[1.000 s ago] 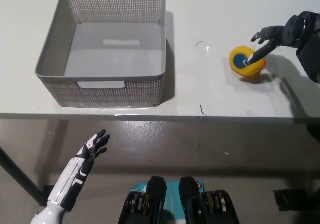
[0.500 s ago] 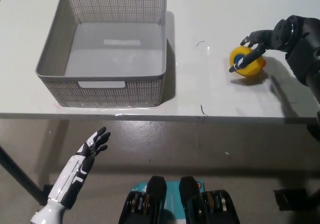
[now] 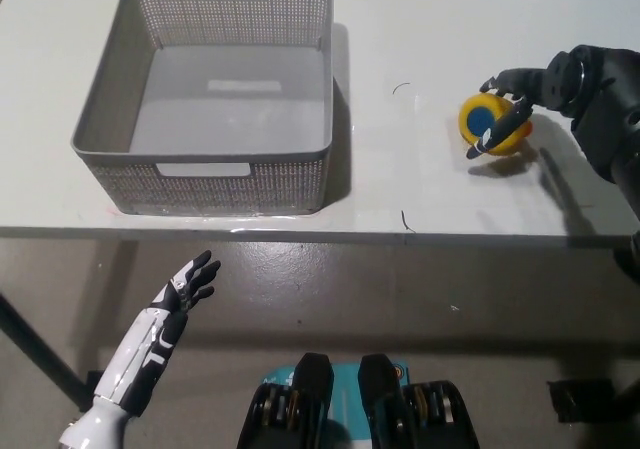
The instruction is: Use the right hand to pick up a yellow duck toy and place it into a container on the left hand side
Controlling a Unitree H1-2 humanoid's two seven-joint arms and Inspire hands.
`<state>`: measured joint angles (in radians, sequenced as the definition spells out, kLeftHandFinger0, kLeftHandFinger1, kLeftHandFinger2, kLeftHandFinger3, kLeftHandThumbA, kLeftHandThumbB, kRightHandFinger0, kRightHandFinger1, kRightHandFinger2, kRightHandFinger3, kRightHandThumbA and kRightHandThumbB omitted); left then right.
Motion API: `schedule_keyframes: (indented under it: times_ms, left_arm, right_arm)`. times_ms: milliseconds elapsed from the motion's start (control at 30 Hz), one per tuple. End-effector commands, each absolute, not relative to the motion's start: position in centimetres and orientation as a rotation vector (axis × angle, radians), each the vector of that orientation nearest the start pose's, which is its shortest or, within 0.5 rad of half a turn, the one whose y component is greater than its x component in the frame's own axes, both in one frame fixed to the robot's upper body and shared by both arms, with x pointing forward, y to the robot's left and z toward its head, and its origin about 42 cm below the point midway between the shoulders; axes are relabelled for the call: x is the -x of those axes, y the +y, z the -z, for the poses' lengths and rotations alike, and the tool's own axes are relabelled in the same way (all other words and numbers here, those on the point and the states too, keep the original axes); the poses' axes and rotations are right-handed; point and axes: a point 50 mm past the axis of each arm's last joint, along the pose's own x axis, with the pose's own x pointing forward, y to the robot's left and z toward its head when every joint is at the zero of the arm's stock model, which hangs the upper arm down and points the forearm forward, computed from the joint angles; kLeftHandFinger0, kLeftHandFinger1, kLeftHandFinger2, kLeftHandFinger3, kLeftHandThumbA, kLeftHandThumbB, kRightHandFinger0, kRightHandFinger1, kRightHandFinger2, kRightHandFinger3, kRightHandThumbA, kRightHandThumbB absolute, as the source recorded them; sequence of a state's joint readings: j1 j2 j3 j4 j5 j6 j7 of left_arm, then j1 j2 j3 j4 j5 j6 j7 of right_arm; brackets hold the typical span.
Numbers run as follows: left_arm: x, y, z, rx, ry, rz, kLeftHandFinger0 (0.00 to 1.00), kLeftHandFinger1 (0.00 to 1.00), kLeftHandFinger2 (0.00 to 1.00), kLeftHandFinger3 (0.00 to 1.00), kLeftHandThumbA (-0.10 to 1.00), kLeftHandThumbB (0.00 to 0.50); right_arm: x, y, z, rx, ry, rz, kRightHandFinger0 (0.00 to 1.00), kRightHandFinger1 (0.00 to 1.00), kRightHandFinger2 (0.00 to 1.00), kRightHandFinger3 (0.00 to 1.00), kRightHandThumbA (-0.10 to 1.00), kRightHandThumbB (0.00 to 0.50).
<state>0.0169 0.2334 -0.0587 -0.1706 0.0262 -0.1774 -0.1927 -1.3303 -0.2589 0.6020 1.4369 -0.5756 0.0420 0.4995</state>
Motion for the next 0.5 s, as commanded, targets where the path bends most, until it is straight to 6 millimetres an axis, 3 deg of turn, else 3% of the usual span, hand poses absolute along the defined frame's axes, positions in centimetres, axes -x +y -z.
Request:
schedule_keyframes:
  times_ms: [0, 167, 267, 300, 333, 367, 400, 433, 467]
  left_arm:
    - [-27.6, 25.6, -16.8, -0.292, -0.386, 0.288, 1.0, 1.0, 1.0, 1.0, 1.0, 0.197]
    - [-27.3, 25.7, -16.9, -0.298, -0.383, 0.285, 1.0, 1.0, 1.0, 1.0, 1.0, 0.188]
    - [-27.4, 25.6, -16.9, -0.295, -0.376, 0.285, 1.0, 1.0, 1.0, 1.0, 1.0, 0.197]
    - [-27.4, 25.6, -16.9, -0.296, -0.376, 0.287, 1.0, 1.0, 1.0, 1.0, 1.0, 0.202]
    - [-27.4, 25.6, -16.9, -0.297, -0.378, 0.288, 1.0, 1.0, 1.0, 1.0, 1.0, 0.201]
    - [-27.5, 25.6, -17.0, -0.299, -0.382, 0.29, 1.0, 1.0, 1.0, 1.0, 1.0, 0.199]
    - [-27.5, 25.5, -17.0, -0.301, -0.384, 0.291, 1.0, 1.0, 1.0, 1.0, 1.0, 0.202]
    - [-27.6, 25.5, -17.1, -0.303, -0.387, 0.293, 1.0, 1.0, 1.0, 1.0, 1.0, 0.197]
    - [-27.6, 25.5, -17.2, -0.303, -0.387, 0.294, 1.0, 1.0, 1.0, 1.0, 1.0, 0.197]
  right_arm:
    - [-58.5, -22.5, -27.8, 1.414, 0.563, -0.531, 1.0, 1.0, 1.0, 1.0, 0.89, 0.463]
    - [-58.1, -23.1, -26.7, 1.469, 0.606, -0.513, 1.0, 1.0, 1.0, 1.0, 0.86, 0.483]
    - [-58.1, -23.4, -26.5, 1.469, 0.615, -0.488, 1.0, 1.0, 1.0, 1.0, 0.78, 0.456]
    - [-58.1, -23.5, -26.4, 1.454, 0.607, -0.474, 1.0, 1.0, 1.0, 1.0, 0.69, 0.412]
    - [-58.1, -23.6, -26.2, 1.422, 0.6, -0.461, 1.0, 1.0, 1.0, 1.0, 0.61, 0.324]
    - [-58.1, -23.8, -26.0, 1.38, 0.573, -0.404, 0.98, 1.0, 1.0, 1.0, 0.46, 0.325]
    - [-58.1, -23.9, -25.9, 1.373, 0.547, -0.369, 0.5, 0.63, 0.86, 1.0, 0.23, 0.344]
    - [-58.2, -24.1, -25.7, 1.363, 0.481, -0.296, 0.23, 0.44, 0.63, 1.0, 0.03, 0.34]
    - [-58.2, -24.1, -25.7, 1.362, 0.477, -0.29, 0.2, 0.43, 0.59, 1.0, 0.01, 0.338]
